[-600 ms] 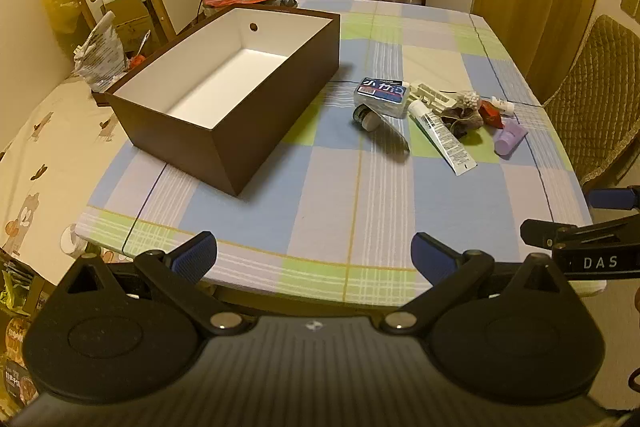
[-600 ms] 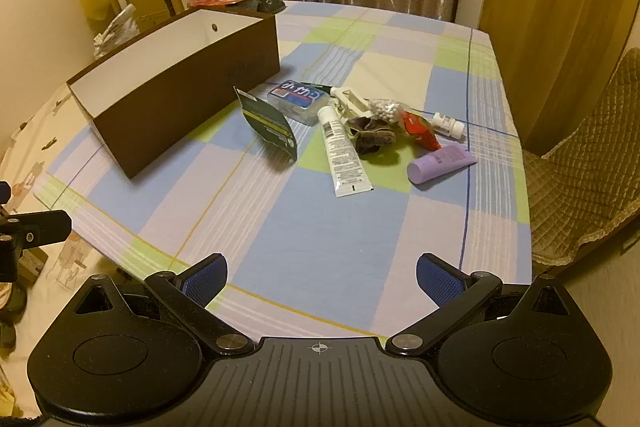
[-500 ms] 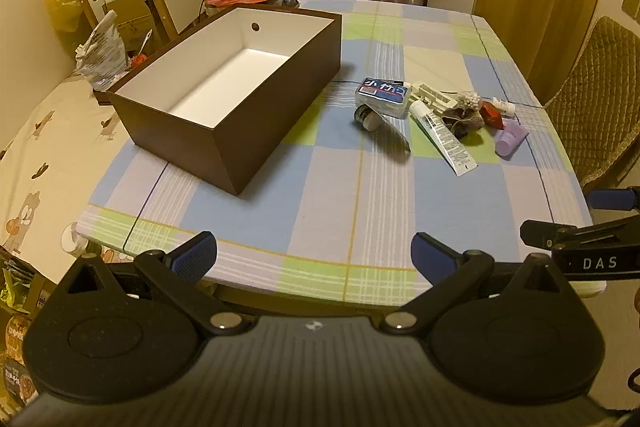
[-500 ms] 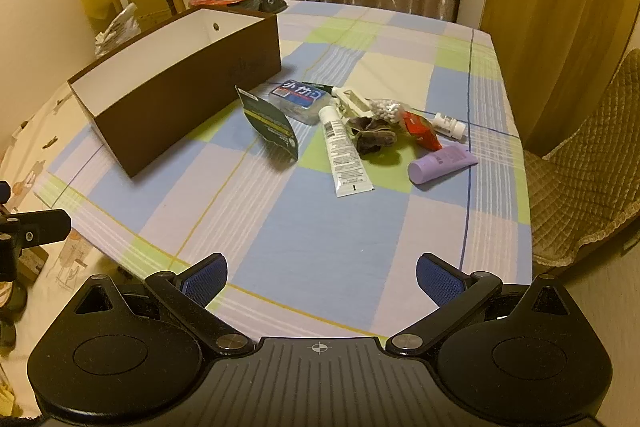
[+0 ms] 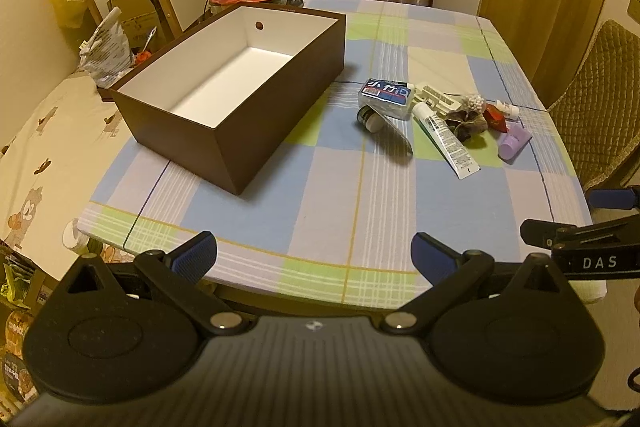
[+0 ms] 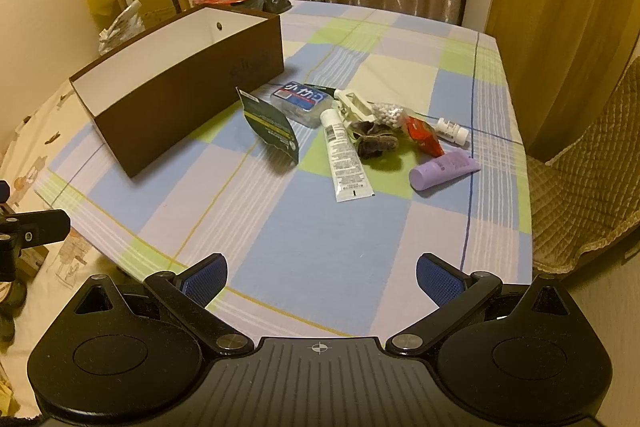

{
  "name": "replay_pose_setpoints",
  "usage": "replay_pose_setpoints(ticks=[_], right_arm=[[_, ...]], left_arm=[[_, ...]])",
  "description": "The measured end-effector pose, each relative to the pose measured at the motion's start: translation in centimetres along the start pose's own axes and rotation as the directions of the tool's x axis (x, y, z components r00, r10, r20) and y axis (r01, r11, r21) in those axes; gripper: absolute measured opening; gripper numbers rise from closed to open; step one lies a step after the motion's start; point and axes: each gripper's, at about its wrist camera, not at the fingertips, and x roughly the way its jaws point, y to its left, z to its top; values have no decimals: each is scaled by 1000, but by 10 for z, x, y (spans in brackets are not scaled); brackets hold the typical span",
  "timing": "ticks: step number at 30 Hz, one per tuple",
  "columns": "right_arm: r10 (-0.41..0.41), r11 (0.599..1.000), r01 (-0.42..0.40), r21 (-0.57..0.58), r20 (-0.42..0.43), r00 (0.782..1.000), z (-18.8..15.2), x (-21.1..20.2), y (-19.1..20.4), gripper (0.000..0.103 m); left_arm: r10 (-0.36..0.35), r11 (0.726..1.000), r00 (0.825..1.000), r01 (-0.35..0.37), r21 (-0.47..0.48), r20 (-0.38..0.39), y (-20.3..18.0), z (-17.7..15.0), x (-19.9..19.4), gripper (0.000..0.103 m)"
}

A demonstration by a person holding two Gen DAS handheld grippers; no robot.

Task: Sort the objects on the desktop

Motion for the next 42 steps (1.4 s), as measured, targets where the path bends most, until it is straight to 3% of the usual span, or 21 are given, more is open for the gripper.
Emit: replay_pose_setpoints(ticks=[42], right_arm=[[1, 1000, -2, -14, -38, 999, 22, 34, -16, 103]], left_arm=[[-6, 1000, 999, 5, -10, -51, -1, 27, 41, 102]])
